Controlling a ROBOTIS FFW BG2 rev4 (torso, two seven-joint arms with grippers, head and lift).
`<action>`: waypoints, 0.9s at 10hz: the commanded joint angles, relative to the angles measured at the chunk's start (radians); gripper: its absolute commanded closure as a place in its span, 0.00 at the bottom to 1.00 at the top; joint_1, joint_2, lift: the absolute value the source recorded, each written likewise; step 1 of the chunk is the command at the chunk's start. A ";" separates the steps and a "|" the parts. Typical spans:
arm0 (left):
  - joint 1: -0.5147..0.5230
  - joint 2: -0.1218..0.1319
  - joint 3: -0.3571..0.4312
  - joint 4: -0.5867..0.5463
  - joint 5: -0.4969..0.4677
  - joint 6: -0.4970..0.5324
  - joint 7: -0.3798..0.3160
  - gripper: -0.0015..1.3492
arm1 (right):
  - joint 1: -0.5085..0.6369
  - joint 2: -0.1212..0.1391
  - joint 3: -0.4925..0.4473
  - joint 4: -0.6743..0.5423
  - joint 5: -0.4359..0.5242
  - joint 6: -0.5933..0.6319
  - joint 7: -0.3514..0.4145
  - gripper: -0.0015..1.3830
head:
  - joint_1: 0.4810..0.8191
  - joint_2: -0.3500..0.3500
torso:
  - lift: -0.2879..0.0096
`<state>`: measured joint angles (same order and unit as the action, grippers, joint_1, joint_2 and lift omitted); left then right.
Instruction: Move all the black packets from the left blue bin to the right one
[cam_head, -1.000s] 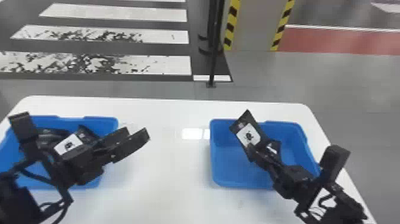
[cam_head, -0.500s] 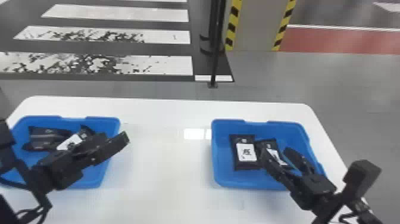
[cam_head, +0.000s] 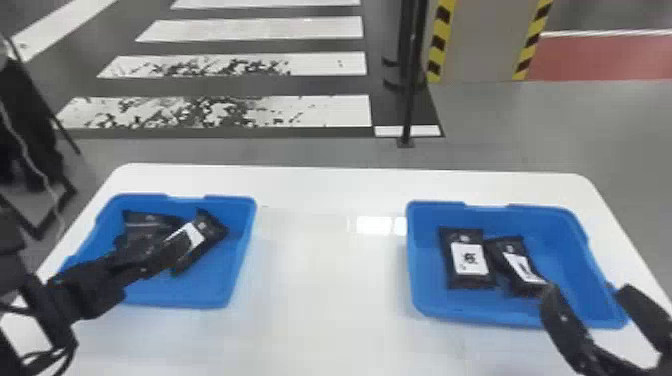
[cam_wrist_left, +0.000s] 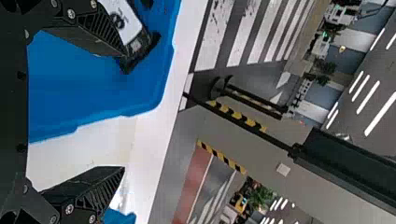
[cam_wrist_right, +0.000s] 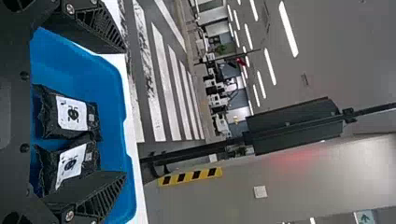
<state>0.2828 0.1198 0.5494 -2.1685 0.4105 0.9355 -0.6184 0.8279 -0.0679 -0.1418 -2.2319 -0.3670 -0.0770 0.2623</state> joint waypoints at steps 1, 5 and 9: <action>-0.042 0.011 0.047 0.000 -0.117 0.056 0.006 0.12 | 0.056 0.002 0.000 -0.040 -0.022 -0.006 0.000 0.08 | 0.63 0.68 | 0.49; -0.256 0.080 -0.009 0.246 -0.225 0.166 0.029 0.12 | 0.092 0.002 0.002 -0.049 -0.034 -0.006 0.000 0.08 | 0.63 0.86 | 0.49; -0.447 0.106 -0.151 0.432 -0.379 0.233 0.074 0.12 | 0.083 0.002 0.006 -0.037 -0.044 0.001 0.000 0.08 | 0.63 0.81 | 0.49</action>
<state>-0.1450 0.2235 0.4206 -1.7552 0.0577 1.1511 -0.5476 0.9121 -0.0660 -0.1359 -2.2707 -0.4073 -0.0784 0.2634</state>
